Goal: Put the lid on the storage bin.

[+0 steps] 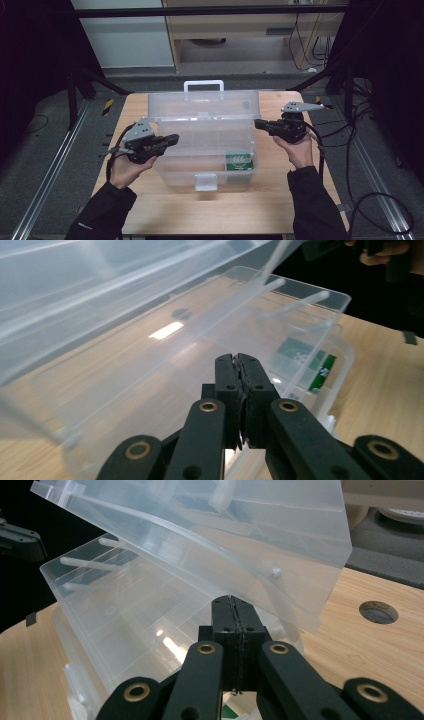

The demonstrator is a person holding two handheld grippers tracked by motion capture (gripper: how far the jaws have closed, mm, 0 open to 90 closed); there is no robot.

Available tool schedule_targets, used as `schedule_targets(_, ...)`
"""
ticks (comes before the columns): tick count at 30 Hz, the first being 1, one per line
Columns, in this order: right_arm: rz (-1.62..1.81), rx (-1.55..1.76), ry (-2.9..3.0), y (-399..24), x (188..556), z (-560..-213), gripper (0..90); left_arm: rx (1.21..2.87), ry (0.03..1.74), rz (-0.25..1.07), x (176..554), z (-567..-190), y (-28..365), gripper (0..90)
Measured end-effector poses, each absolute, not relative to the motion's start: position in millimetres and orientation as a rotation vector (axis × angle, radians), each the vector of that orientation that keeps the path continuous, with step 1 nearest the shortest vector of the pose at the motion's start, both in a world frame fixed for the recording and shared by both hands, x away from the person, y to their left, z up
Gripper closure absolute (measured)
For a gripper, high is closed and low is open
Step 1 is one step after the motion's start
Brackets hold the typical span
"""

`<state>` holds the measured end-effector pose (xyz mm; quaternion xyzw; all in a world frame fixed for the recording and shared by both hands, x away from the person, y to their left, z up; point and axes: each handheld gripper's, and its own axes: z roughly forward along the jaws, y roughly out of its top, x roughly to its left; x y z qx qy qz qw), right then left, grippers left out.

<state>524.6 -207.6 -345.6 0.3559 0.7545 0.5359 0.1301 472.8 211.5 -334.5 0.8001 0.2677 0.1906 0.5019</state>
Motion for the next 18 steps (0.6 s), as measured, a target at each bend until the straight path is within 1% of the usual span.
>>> schedule_targets(2,1.555,1.033,2.194,-207.4,524.3,-345.6,90.0,1.935,0.684,0.492,471.8,-332.5,222.9,88.7)
schedule_targets(9,1.549,1.032,2.202,-207.6,522.5,-346.8,90.0,1.946,0.744,0.518,471.8,-331.6,245.4,89.2)
schedule_targets(10,1.540,1.026,2.204,-207.5,521.9,-347.3,90.0,1.955,0.761,0.538,472.7,-332.6,250.3,89.3)
schedule_targets(18,1.523,1.021,2.225,-207.2,518.4,-349.8,90.0,1.989,0.803,0.555,476.5,-338.0,262.9,89.3)
